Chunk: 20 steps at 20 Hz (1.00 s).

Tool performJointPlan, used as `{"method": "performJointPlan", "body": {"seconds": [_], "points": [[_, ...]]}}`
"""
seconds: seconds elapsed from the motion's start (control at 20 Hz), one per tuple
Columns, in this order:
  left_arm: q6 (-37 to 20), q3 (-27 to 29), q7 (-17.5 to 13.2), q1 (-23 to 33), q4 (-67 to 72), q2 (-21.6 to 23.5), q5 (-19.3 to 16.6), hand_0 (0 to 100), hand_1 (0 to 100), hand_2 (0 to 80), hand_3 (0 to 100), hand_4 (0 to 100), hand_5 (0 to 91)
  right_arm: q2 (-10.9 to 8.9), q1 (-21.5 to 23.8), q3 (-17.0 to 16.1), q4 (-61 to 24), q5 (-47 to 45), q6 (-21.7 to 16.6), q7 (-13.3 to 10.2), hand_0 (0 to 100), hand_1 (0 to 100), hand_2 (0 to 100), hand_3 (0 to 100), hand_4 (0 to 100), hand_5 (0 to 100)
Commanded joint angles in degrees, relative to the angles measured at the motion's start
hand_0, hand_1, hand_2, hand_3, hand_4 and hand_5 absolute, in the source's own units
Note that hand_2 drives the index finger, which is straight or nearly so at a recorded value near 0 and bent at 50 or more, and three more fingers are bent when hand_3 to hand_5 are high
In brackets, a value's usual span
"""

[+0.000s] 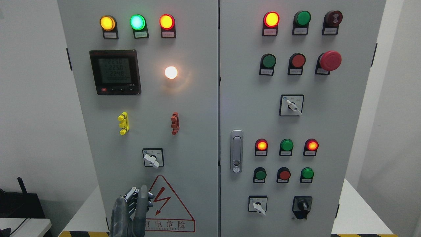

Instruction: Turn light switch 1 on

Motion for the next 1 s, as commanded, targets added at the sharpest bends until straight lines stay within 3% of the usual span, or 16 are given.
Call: {"method": "performJointPlan", "body": {"seconds": [0.0, 0.05, 0.3, 0.5, 0.75, 0.95], "points": [[-4.4, 12.7, -2.8, 9.7, 1.5, 0.5, 0.3, 7, 3, 34.1, 67, 66, 31.5, 0.00, 0.0, 1.1, 0.0, -1.5, 0.0, 0.0, 12, 39, 0, 0, 0, 0], [-5.1, 14.9, -3.5, 10.9, 2.3, 0.7, 0.6, 7, 3, 29.5, 60, 61, 26.4, 0.00, 0.0, 1.1, 0.0, -1.5, 0.0, 0.0, 12, 39, 0, 0, 0, 0], [-8.9, 24.8, -4.5, 17.4, 11.6, 1.7, 3.6, 6, 2, 19.6, 41, 47, 18.6, 0.00, 0.0, 1.1, 0.0, -1.5, 0.0, 0.0, 12, 39, 0, 0, 0, 0], [-11.7, 31.9, -7.0, 19.2, 22.3, 1.9, 4.5, 8, 1, 16.7, 35, 42, 16.4, 0.00, 0.0, 1.1, 0.0, -1.5, 0.0, 0.0, 12, 39, 0, 0, 0, 0], [-13.2, 35.5, -10.8, 22.1, 36.4, 2.7, 4.1, 9, 2, 15.6, 32, 38, 10.8, 0.00, 0.0, 1.1, 0.0, -1.5, 0.0, 0.0, 12, 39, 0, 0, 0, 0], [-13.1, 35.1, -11.2, 24.5, 45.9, 3.4, 3.8, 10, 5, 12.3, 24, 31, 0.0, 0.00, 0.0, 1.1, 0.0, -1.5, 0.0, 0.0, 12, 39, 0, 0, 0, 0]]}}
